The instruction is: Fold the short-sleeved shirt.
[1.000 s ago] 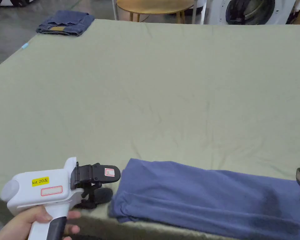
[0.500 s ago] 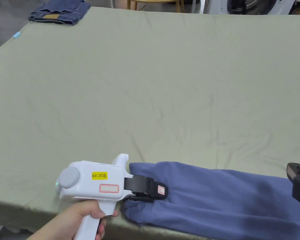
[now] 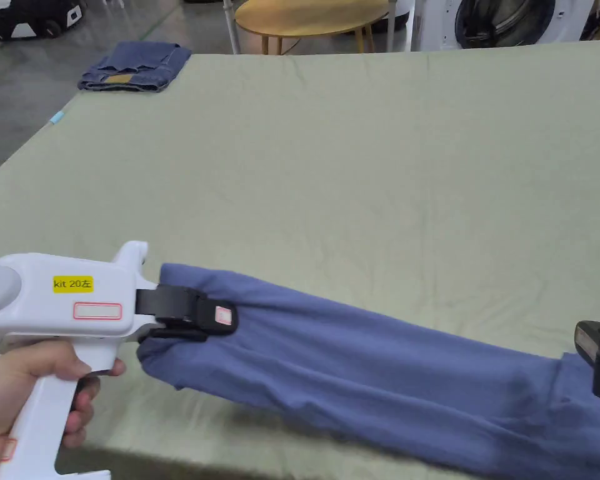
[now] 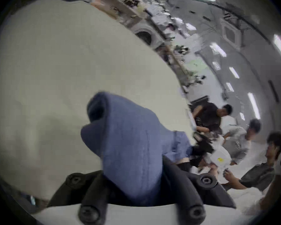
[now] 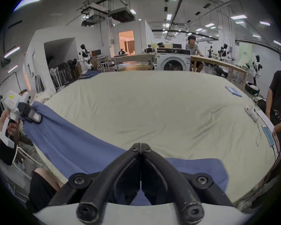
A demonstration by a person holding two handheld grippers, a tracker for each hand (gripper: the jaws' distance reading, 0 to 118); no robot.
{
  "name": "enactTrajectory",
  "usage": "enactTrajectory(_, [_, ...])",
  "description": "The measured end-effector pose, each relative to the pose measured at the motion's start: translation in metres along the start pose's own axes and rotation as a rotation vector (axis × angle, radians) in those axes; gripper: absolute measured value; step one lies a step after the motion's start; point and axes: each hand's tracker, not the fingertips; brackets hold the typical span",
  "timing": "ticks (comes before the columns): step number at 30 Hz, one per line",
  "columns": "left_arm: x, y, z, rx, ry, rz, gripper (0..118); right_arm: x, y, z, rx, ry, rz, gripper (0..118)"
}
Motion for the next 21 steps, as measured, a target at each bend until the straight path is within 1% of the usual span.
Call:
enactTrajectory(2, [-0.018, 0.007, 0.006, -0.026, 0.129, 0.068, 2, 0.003, -0.001, 0.006, 0.014, 0.017, -0.006, 0])
enactTrajectory(4, [-0.023, 0.01, 0.009, -0.061, 0.262, 0.1, 2, 0.008, -0.004, 0.01, 0.017, 0.025, -0.002, 0])
enactTrajectory(5, [-0.02, 0.01, 0.01, -0.079, 0.285, 0.126, 2, 0.011, -0.006, 0.013, 0.018, 0.025, -0.001, 0])
enactTrajectory(7, [0.003, 0.009, 0.006, -0.104, 0.274, 0.165, 2, 0.02, -0.011, 0.017, 0.02, 0.025, -0.005, 0])
enactTrajectory(8, [0.017, 0.008, 0.002, -0.113, 0.276, 0.149, 2, 0.024, -0.014, 0.019, 0.018, 0.026, -0.015, 0])
enactTrajectory(11, [0.079, 0.004, -0.018, -0.184, 0.303, 0.002, 2, 0.039, -0.022, 0.021, 0.007, 0.03, -0.062, 0])
enactTrajectory(13, [0.118, -0.001, -0.039, -0.193, 0.298, -0.085, 2, 0.049, -0.028, 0.022, -0.002, 0.028, -0.096, 0])
enactTrajectory(15, [0.143, -0.004, -0.063, -0.215, 0.299, -0.15, 2, 0.057, -0.033, 0.025, -0.003, 0.035, -0.119, 0])
enactTrajectory(17, [0.162, -0.012, -0.095, -0.256, 0.312, -0.195, 2, 0.063, -0.037, 0.03, -0.002, 0.036, -0.123, 0])
enactTrajectory(21, [0.176, -0.031, -0.151, -0.31, 0.347, -0.263, 3, 0.081, -0.046, 0.041, 0.0, 0.026, -0.12, 0])
